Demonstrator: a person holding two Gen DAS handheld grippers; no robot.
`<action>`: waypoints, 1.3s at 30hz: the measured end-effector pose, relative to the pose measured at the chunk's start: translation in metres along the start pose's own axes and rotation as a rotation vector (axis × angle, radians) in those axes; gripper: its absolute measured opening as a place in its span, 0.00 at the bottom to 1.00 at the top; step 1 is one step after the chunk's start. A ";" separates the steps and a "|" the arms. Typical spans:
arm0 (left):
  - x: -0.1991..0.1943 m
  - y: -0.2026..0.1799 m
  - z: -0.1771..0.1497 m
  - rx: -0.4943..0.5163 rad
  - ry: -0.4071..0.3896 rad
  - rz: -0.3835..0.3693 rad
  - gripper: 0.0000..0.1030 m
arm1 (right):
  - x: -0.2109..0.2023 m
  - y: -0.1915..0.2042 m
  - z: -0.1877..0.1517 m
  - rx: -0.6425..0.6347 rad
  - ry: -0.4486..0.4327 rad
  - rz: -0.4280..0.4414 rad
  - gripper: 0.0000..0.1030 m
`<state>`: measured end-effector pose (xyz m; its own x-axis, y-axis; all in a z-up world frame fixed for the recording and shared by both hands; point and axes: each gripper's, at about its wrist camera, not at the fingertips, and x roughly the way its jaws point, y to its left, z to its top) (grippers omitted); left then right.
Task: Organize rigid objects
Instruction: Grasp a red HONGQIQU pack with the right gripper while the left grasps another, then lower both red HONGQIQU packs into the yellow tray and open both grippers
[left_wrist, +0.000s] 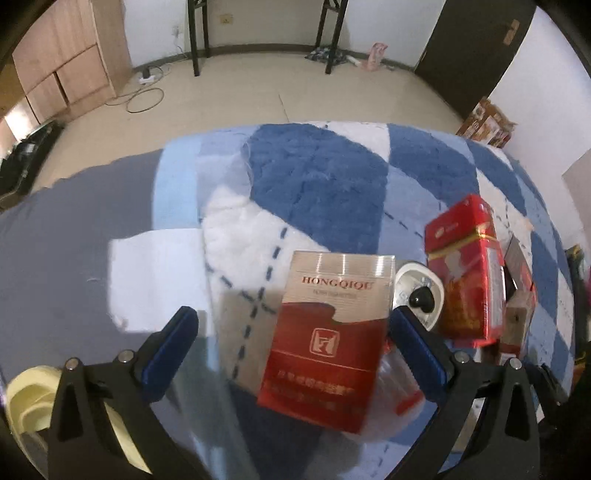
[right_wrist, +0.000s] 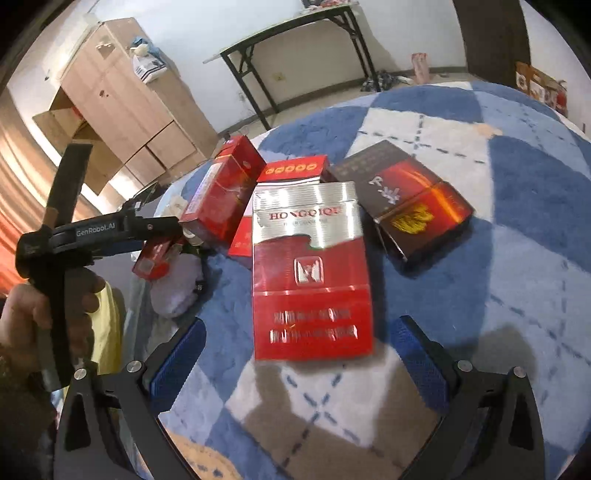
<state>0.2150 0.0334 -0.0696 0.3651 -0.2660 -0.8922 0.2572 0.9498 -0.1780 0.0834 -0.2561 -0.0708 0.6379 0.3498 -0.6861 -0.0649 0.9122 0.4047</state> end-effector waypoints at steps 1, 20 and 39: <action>0.000 0.003 0.000 -0.028 -0.008 -0.033 1.00 | 0.006 -0.002 0.003 -0.016 -0.015 -0.005 0.95; -0.185 0.038 -0.075 -0.113 -0.247 0.156 0.58 | -0.071 0.070 -0.005 -0.287 -0.070 0.129 0.53; -0.117 0.176 -0.219 -0.130 0.118 0.164 0.57 | 0.082 0.341 -0.034 -0.898 0.340 0.234 0.53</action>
<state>0.0215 0.2676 -0.0870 0.2835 -0.0928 -0.9545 0.0834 0.9939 -0.0719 0.0875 0.0907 -0.0093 0.2897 0.4560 -0.8415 -0.8092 0.5862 0.0391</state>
